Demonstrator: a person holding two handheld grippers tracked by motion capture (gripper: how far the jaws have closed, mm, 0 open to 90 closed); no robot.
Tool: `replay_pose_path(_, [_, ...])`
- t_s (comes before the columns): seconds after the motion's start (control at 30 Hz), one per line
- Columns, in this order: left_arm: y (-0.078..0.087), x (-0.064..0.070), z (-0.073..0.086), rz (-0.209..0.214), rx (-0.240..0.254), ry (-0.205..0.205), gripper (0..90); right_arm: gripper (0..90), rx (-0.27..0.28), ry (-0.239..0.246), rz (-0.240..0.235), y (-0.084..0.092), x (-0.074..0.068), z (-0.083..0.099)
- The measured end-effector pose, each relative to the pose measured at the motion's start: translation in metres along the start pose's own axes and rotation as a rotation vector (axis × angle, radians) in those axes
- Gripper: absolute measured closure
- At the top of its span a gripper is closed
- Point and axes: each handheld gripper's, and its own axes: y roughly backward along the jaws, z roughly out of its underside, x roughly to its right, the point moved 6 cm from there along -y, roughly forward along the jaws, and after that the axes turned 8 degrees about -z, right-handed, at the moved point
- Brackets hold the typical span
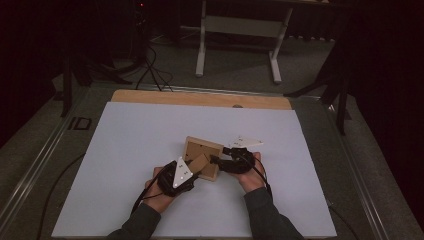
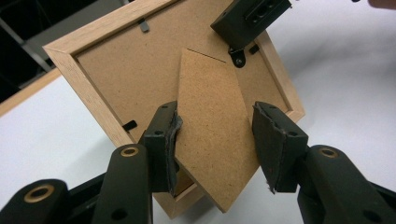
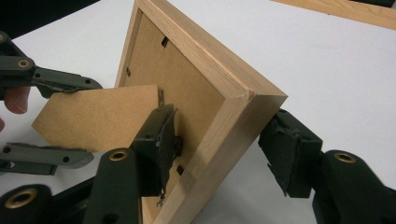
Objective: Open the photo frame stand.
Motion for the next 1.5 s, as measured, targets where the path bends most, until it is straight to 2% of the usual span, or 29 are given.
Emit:
replay_pose_path(0.07, [0.001, -0.001, 0.0, 0.03, 0.0, 0.036, 53.5, 46.5, 0.001, -0.001, -0.004, 0.001, 0.0, 0.0])
replay_pose_path(0.1, [0.001, -0.001, 0.0, 0.03, 0.0, 0.036, 53.2, 46.5, 0.001, -0.001, -0.004, 0.001, 0.0, 0.0])
replay_pose_path(0.13, [0.002, -0.003, 0.0, 0.064, -0.006, 0.081, 52.5, 46.7, 0.0, 0.01, -0.002, 0.001, -0.001, 0.0])
replay_pose_path(0.27, [0.002, -0.006, -0.001, 0.131, -0.033, 0.188, 51.6, 46.8, -0.002, 0.025, 0.005, 0.002, -0.003, 0.0])
replay_pose_path(0.3, [0.002, -0.006, -0.001, 0.131, -0.033, 0.188, 51.6, 46.8, -0.002, 0.025, 0.005, 0.002, -0.003, 0.0])
replay_pose_path(0.33, [0.002, -0.007, -0.001, 0.149, -0.04, 0.214, 51.9, 47.1, -0.004, 0.029, 0.008, 0.002, -0.004, 0.0])
replay_pose_path(0.37, [0.002, -0.01, -0.001, 0.177, -0.046, 0.264, 52.6, 47.2, -0.003, 0.032, 0.008, 0.003, -0.004, 0.0])
replay_pose_path(0.47, [0.002, -0.013, -0.001, 0.197, -0.063, 0.327, 57.4, 47.4, -0.004, 0.048, 0.016, 0.003, -0.006, 0.0])
replay_pose_path(0.5, [0.002, -0.013, -0.001, 0.197, -0.063, 0.327, 58.9, 47.4, -0.004, 0.048, 0.016, 0.003, -0.006, 0.0])
replay_pose_path(0.53, [0.003, -0.014, -0.001, 0.207, -0.07, 0.35, 60.3, 47.5, -0.006, 0.055, 0.019, 0.003, -0.007, -0.001])
replay_pose_path(0.67, [0.002, -0.016, 0.001, 0.204, -0.096, 0.347, 67.5, 48.5, -0.005, 0.075, 0.02, 0.005, -0.009, -0.001])
replay_pose_path(0.8, [0.004, -0.015, 0.0, 0.218, -0.103, 0.332, 69.5, 49.6, -0.004, 0.092, 0.017, 0.006, -0.011, -0.002])
replay_pose_path(1.1, [0.003, -0.017, -0.003, 0.232, -0.105, 0.347, 75.7, 54.0, 0.007, 0.109, 0.038, 0.01, -0.012, -0.004])
replay_pose_path(1.17, [0.002, -0.017, -0.005, 0.224, -0.104, 0.332, 76.5, 54.0, 0.014, 0.117, 0.041, 0.011, -0.011, -0.005])
replay_pose_path(1.3, [0.0, -0.017, -0.006, 0.221, -0.102, 0.327, 77.5, 54.0, 0.017, 0.119, 0.048, 0.012, -0.01, -0.005])
replay_pose_path(1.5, [-0.005, -0.016, -0.004, 0.184, -0.115, 0.294, 79.3, 55.0, 0.029, 0.139, 0.064, 0.014, -0.011, -0.009])
